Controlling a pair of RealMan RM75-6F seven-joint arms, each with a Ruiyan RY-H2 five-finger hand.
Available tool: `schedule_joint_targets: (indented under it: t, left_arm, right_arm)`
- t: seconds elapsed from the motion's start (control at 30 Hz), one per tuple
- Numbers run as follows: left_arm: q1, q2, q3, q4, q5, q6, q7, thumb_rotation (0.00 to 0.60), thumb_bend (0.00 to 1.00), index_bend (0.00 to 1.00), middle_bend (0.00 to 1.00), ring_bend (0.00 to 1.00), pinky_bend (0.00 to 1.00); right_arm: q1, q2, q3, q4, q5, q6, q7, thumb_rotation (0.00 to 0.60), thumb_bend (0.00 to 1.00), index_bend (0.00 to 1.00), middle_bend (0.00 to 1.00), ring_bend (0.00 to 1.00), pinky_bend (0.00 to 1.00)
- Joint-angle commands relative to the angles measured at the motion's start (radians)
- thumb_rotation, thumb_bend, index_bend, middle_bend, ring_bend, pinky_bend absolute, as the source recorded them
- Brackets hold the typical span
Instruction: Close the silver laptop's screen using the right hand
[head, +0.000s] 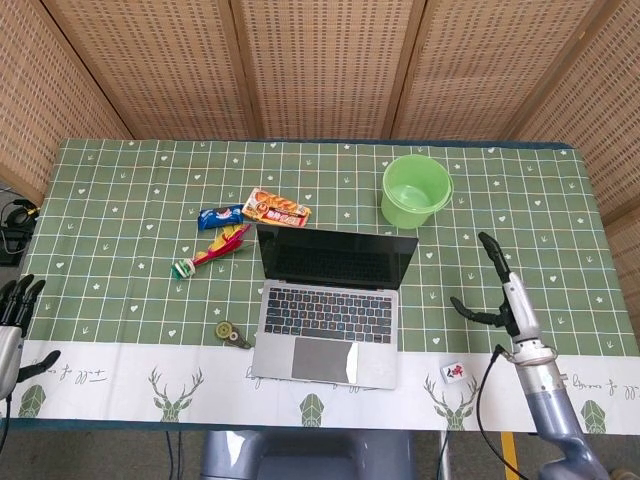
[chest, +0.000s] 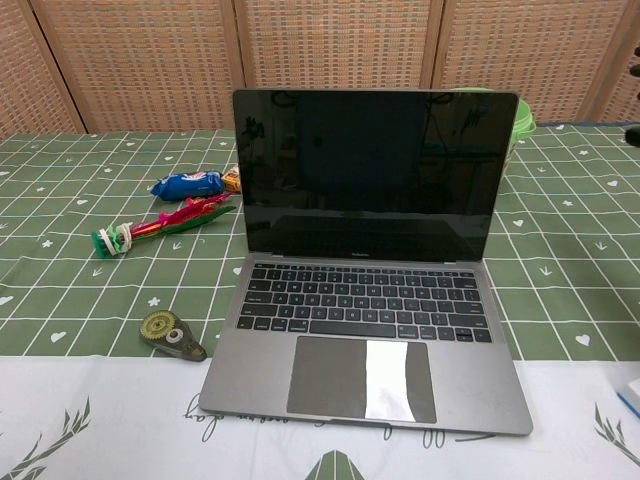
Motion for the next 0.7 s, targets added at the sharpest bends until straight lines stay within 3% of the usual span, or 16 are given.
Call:
schedule_joint_targets:
  t: [0.03,0.43,0.7]
  left_arm:
    - [-0.001,0.002,-0.004,0.003,-0.009,-0.006,-0.006,0.600,0.00,0.00,0.00,0.00,0.00]
    - [-0.009,0.000,-0.013,0.016,-0.044,-0.035,-0.020,0.600,0.00,0.00,0.00,0.00,0.00]
    - [-0.017,-0.005,-0.016,0.029,-0.066,-0.061,-0.024,0.600,0.00,0.00,0.00,0.00,0.00]
  right_arm:
    - [0.053,-0.006,0.056,0.005,0.091,-0.099,0.057,0.600,0.45,0.00,0.00,0.00,0.00]
    - [0.132,-0.069,0.084,0.093,0.172,-0.266,0.107,0.600,0.46,0.00,0.00,0.00,0.00]
    - [0.172,-0.111,0.096,0.107,0.169,-0.313,0.102,0.600,0.45,0.08,0.01,0.00,0.00]
